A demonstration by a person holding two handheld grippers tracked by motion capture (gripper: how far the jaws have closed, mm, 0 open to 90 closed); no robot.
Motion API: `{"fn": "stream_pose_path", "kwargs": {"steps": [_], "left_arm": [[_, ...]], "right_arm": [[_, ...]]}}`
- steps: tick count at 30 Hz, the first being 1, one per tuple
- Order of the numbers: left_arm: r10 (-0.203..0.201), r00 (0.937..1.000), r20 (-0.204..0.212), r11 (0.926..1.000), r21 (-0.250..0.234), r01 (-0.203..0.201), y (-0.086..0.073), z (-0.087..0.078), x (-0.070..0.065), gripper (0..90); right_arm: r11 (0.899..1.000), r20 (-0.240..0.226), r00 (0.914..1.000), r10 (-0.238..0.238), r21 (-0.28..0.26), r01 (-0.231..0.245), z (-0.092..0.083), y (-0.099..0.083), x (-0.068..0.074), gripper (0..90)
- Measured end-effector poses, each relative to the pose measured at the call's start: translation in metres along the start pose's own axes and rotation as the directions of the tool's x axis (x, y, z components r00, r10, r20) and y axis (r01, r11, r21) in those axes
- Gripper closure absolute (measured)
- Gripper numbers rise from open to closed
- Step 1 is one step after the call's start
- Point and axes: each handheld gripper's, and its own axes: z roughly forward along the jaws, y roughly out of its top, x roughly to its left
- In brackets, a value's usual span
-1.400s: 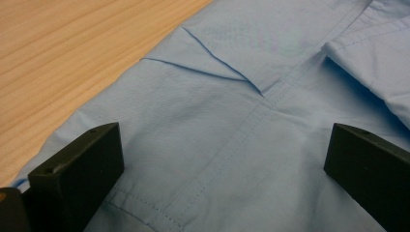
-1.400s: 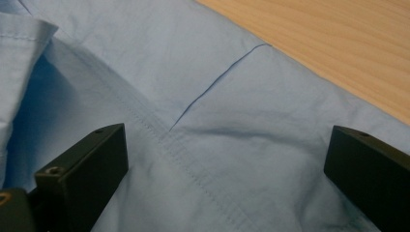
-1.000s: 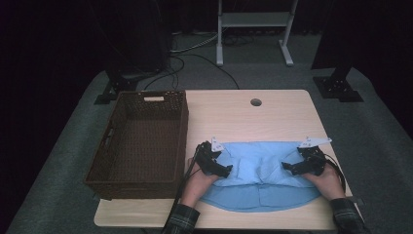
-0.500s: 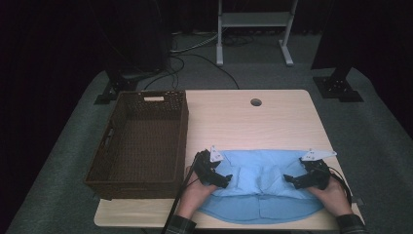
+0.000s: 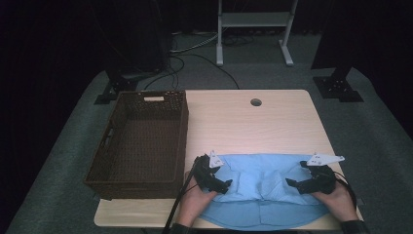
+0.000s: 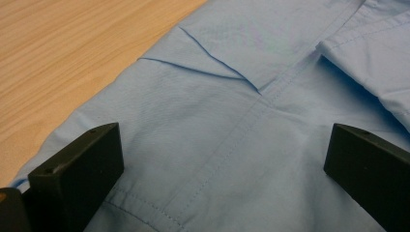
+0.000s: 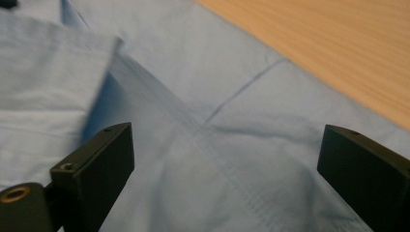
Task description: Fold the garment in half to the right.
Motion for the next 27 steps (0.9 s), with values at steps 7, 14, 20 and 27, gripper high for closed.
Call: {"fn": "stream_pose_path", "kwargs": {"steps": [7, 14, 20, 27], "left_arm": [[0.005, 1.0000, -0.003, 1.0000, -0.002, -0.005, 0.000, 0.000, 0.000, 0.0], [0.001, 1.0000, -0.002, 1.0000, -0.001, -0.001, 0.000, 0.000, 0.000, 0.0], [0.001, 1.0000, -0.002, 1.0000, -0.001, -0.001, 0.000, 0.000, 0.000, 0.0], [0.000, 1.0000, -0.002, 1.0000, -0.001, 0.000, 0.000, 0.000, 0.000, 0.0]], "right_arm": [[0.996, -0.131, 0.9913, -0.002, -0.093, -0.011, -0.009, 0.014, 0.008, 21.9], [0.995, -0.228, 0.9735, -0.007, -0.096, -0.015, 0.001, 0.025, 0.013, 29.4], [0.998, -0.277, 0.9609, -0.011, -0.070, -0.009, 0.013, 0.027, 0.015, 36.7], [0.998, -0.286, 0.9567, -0.052, -0.043, 0.041, 0.016, 0.027, 0.020, 72.8]]}}
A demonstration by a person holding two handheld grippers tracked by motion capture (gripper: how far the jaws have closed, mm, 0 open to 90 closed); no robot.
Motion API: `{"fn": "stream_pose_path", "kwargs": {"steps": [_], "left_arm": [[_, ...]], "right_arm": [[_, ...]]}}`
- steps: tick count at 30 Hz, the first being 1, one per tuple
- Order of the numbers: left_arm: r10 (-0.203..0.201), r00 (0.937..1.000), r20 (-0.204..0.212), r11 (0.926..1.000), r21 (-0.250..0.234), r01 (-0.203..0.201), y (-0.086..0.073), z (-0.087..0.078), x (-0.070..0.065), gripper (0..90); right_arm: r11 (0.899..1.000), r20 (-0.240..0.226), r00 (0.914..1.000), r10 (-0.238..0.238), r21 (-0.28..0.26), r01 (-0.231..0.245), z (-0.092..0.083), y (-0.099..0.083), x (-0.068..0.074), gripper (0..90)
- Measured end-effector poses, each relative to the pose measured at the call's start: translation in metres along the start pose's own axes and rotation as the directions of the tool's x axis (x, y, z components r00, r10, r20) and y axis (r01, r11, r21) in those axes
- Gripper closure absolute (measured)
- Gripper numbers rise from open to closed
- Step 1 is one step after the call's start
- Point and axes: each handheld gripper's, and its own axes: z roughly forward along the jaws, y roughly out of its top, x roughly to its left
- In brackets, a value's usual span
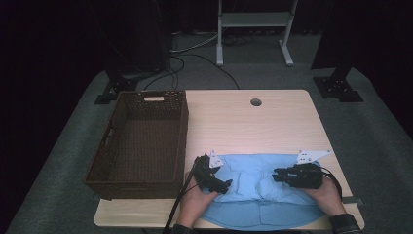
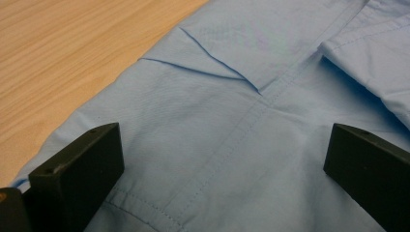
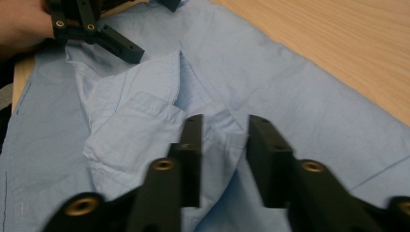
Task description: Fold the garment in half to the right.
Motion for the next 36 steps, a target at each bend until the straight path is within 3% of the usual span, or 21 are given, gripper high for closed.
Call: {"fn": "stream_pose_path", "kwargs": {"steps": [4, 12, 36], "left_arm": [[0.000, 1.0000, 0.000, 1.0000, 0.000, 0.000, 0.000, 0.000, 0.000, 0.0], [-0.001, 1.0000, 0.000, 1.0000, 0.000, 0.001, 0.000, 0.000, 0.000, 0.0], [-0.004, 1.0000, 0.000, 1.0000, 0.001, 0.004, 0.000, 0.000, 0.000, 0.0]], "right_arm": [[1.000, 0.004, 1.0000, -0.008, 0.006, 0.008, -0.001, 0.000, 0.001, 88.2], [1.000, 0.007, 0.9998, -0.019, 0.010, 0.019, -0.004, 0.001, 0.003, 89.4], [0.999, -0.020, 0.9985, -0.050, -0.013, 0.050, -0.025, -0.004, 0.030, 89.9]]}}
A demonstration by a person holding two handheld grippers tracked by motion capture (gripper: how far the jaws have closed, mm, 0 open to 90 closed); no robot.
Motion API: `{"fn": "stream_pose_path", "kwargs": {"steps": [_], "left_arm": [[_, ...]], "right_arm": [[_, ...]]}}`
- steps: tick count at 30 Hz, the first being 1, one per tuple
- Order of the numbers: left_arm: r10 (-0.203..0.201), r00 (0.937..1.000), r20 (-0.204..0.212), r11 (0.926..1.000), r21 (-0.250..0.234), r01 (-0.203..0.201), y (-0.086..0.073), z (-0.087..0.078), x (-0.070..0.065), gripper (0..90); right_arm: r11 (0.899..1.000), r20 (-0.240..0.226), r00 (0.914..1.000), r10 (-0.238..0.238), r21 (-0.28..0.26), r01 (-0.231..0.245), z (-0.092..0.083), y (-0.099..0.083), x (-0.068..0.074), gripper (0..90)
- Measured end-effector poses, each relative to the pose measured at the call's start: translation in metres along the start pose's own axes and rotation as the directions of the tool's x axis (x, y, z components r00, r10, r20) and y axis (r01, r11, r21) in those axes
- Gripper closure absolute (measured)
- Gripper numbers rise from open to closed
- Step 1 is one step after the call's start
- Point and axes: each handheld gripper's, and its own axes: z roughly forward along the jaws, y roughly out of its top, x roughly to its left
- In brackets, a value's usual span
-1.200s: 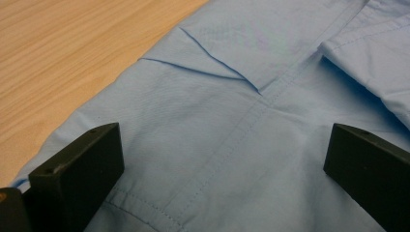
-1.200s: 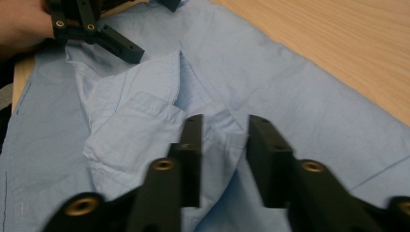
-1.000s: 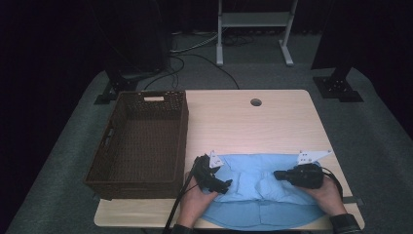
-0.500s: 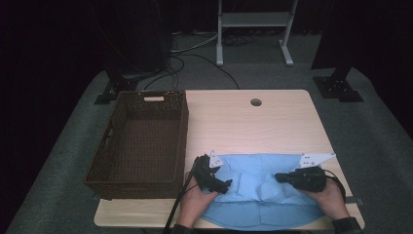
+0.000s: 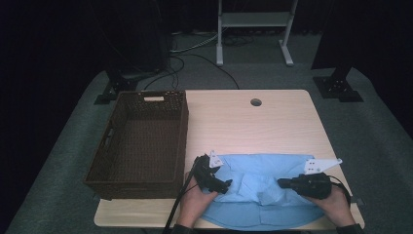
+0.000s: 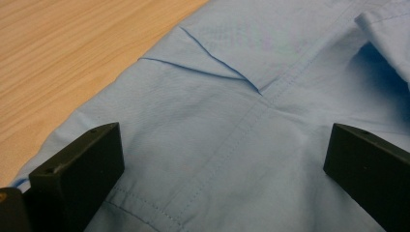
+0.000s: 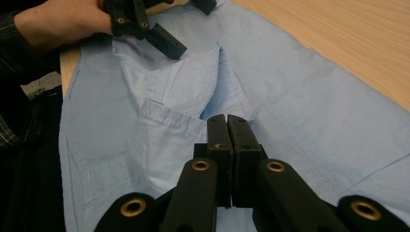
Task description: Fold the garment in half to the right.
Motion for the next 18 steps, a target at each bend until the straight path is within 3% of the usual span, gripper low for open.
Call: {"fn": "stream_pose_path", "kwargs": {"steps": [18], "left_arm": [[-0.001, 1.0000, 0.000, 1.0000, 0.000, 0.001, 0.000, 0.000, 0.000, 0.0]], "right_arm": [[1.000, -0.034, 0.9994, -0.008, -0.010, 0.008, -0.008, -0.012, 0.021, 89.8]]}}
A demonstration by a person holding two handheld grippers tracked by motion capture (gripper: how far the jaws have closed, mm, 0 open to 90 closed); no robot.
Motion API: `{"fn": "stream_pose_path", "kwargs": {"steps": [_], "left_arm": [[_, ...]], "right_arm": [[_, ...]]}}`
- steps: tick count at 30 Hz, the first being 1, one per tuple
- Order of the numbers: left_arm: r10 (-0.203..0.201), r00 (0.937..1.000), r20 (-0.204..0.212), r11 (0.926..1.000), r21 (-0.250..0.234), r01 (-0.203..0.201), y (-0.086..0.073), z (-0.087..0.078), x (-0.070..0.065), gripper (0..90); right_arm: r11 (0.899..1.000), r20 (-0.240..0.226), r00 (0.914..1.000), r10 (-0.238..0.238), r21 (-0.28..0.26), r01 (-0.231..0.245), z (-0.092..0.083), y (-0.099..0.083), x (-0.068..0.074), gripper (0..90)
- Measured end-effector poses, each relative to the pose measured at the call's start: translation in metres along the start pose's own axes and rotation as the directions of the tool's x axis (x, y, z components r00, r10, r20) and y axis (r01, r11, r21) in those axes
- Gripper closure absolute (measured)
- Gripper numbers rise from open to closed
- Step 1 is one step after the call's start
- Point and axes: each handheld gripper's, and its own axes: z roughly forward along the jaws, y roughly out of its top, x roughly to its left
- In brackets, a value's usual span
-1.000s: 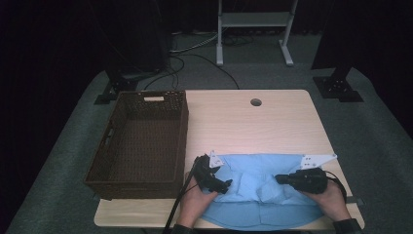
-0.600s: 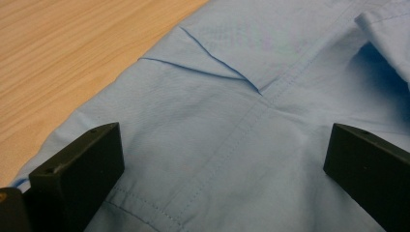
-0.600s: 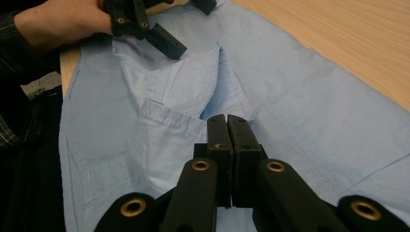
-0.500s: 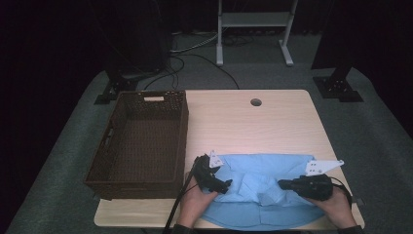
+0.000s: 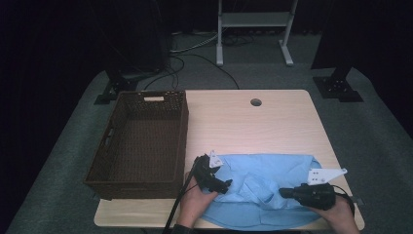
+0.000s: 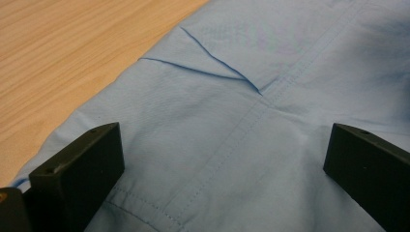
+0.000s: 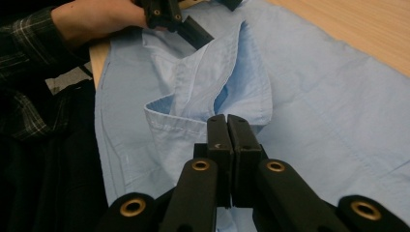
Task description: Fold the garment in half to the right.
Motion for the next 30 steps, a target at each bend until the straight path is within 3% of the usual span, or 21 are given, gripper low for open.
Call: {"fn": "stream_pose_path", "kwargs": {"steps": [13, 24, 27, 30], "left_arm": [[0.001, 1.0000, 0.001, 1.0000, 0.003, -0.001, 0.000, 0.000, 0.000, 0.0], [-0.001, 1.0000, 0.001, 1.0000, 0.000, 0.001, 0.000, 0.000, 0.000, 0.0], [-0.001, 1.0000, 0.001, 1.0000, 0.000, 0.001, 0.000, 0.000, 0.000, 0.0], [0.000, 1.0000, 0.001, 1.0000, 0.002, 0.000, 0.000, 0.000, 0.000, 0.0]], "right_arm": [[1.000, -0.043, 0.9991, -0.006, 0.011, 0.007, -0.001, -0.011, 0.015, 89.6], [0.998, -0.108, 0.9939, -0.019, 0.060, 0.026, 0.003, -0.023, 0.031, 88.7], [0.998, -0.113, 0.9933, -0.026, 0.050, 0.032, 0.001, -0.024, 0.032, 82.0], [0.999, -0.106, 0.9936, -0.040, 0.021, 0.042, -0.002, -0.023, 0.033, 67.1]]}}
